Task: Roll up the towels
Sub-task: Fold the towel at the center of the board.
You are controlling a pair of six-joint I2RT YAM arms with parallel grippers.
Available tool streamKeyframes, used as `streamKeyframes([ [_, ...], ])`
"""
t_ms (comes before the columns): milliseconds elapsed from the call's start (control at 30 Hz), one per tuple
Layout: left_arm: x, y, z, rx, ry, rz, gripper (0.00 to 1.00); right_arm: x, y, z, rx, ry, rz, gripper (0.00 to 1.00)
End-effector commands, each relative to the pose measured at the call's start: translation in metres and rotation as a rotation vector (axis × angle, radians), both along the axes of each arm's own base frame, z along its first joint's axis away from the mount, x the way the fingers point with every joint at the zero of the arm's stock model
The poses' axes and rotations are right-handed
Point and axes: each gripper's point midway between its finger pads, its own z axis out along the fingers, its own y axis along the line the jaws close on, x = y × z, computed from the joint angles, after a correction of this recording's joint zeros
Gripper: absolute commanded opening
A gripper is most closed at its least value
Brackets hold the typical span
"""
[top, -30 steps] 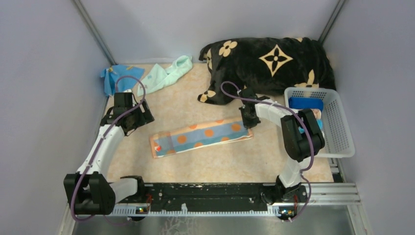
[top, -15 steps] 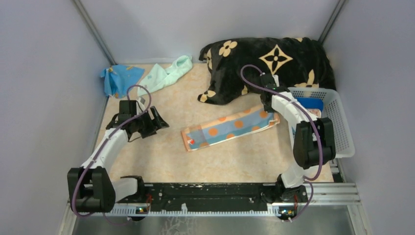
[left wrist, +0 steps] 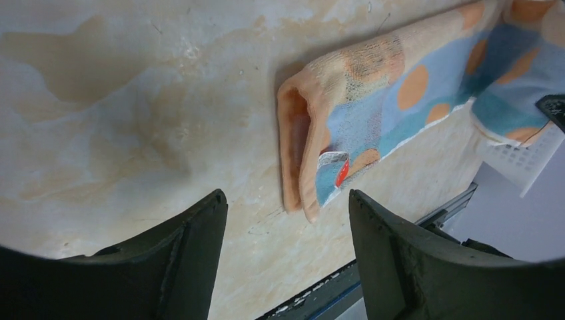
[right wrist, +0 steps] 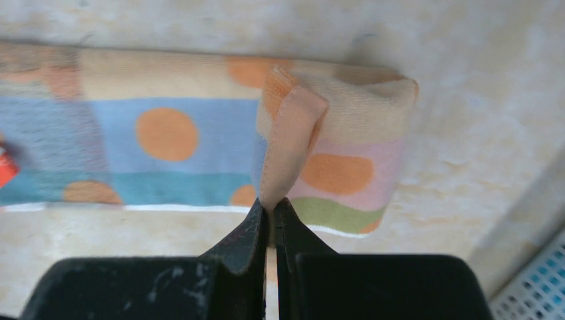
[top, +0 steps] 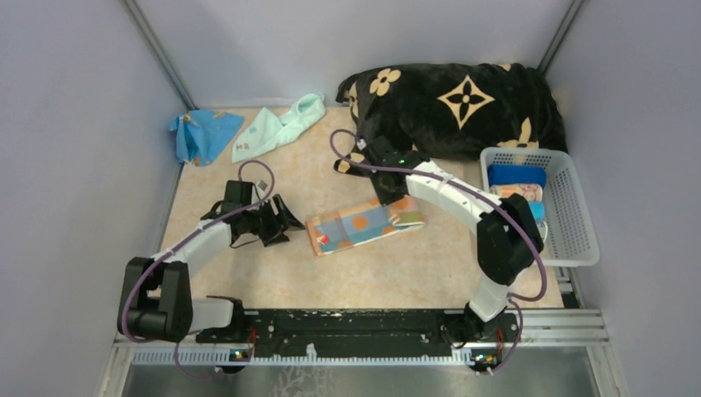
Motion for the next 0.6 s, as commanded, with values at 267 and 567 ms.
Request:
streamKeyframes([
  [267,0.005,-0.037,-0.021,-0.035,0.027,-0.019,0.59,-0.037,0.14,0.0,0.204,0.129,0.176,0.0],
  [567,-0.003,-0.04,-0.042,-0.02,0.077,-0.02,0.35,-0.052,0.178,-0.005,0.259,0.171,0.217,0.0],
])
